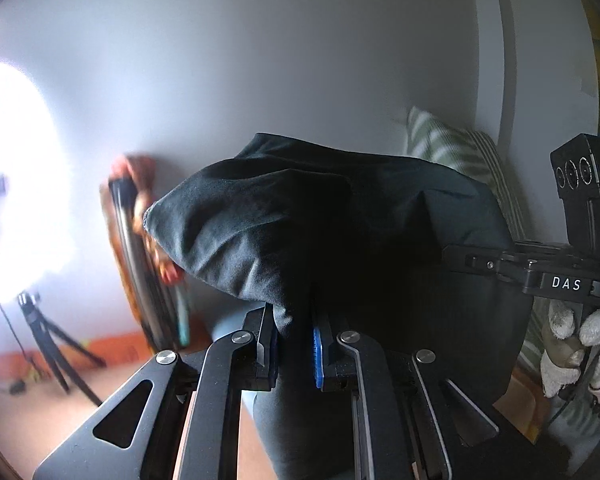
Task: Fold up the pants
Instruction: 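Lift the folded trousers with both grippers and carry them over the blue towel, then lower the trousers onto the folded blue towel and open both grippers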
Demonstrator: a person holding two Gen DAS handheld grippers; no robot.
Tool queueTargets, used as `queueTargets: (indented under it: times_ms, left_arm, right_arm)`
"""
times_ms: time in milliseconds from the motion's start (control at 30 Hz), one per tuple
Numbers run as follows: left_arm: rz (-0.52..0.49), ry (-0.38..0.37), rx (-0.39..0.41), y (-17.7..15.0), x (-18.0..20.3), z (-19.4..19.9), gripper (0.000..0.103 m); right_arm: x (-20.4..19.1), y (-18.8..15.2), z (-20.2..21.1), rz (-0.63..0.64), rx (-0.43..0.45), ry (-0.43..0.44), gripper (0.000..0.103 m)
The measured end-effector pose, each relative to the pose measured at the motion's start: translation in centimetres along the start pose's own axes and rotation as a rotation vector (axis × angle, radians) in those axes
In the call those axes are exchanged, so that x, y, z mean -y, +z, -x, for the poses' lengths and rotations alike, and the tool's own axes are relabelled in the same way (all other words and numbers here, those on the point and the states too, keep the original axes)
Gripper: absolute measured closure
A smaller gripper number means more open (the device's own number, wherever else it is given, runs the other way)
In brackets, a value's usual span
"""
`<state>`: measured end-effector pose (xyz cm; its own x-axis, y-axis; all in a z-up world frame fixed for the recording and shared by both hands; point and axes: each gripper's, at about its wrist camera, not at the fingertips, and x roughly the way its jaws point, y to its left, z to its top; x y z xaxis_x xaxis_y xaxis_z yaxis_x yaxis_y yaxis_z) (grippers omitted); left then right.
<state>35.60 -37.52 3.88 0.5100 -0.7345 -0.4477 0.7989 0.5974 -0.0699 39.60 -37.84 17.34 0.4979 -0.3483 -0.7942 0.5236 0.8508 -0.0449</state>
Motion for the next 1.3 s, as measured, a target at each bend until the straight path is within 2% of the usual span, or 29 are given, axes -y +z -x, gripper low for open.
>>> queueTargets:
  times_ms: [200, 367, 467, 533, 667, 867, 1033, 1167, 1300]
  left_arm:
    - [0.02, 0.01, 0.019, 3.7, -1.1, -1.8, 0.092]
    - [-0.022, 0.036, 0.065, 6.1, -1.0, -2.6, 0.092]
    - [-0.009, 0.028, 0.077, 6.6, -1.1, -3.6, 0.092]
    - [0.0, 0.007, 0.055, 5.9, -1.1, -4.8, 0.092]
    - [-0.006, -0.008, -0.041, 2.5, -1.2, -8.5, 0.092]
    - [0.093, -0.054, -0.178, -2.8, -3.0, -13.3, 0.092]
    - [0.129, -0.055, -0.227, -4.2, -3.7, -14.8, 0.092]
    - [0.13, -0.028, -0.248, -4.3, -4.4, -16.2, 0.092]
    - [0.111, 0.015, -0.276, -4.8, -4.2, -18.1, 0.092]
  right_arm:
    - [0.6, 4.2, -2.1, 0.019, 0.031, -0.024, 0.083]
    - [0.4, 8.1, -3.7, 0.076, 0.06, -0.055, 0.083]
    - [0.9, 9.4, -4.6, 0.079, 0.085, -0.056, 0.083]
    - [1.5, 9.7, -5.7, 0.065, 0.085, -0.049, 0.083]
    - [3.7, 7.3, -9.5, 0.03, 0.018, -0.038, 0.083]
    - [7.2, 2.6, -14.9, -0.034, -0.117, -0.029, 0.083]
    - [9.9, 0.5, -18.3, -0.101, -0.207, 0.003, 0.083]
    - [12.1, -1.2, -19.8, -0.142, -0.229, 0.01, 0.083]
    - [11.8, -1.0, -20.7, -0.13, -0.245, -0.004, 0.082]
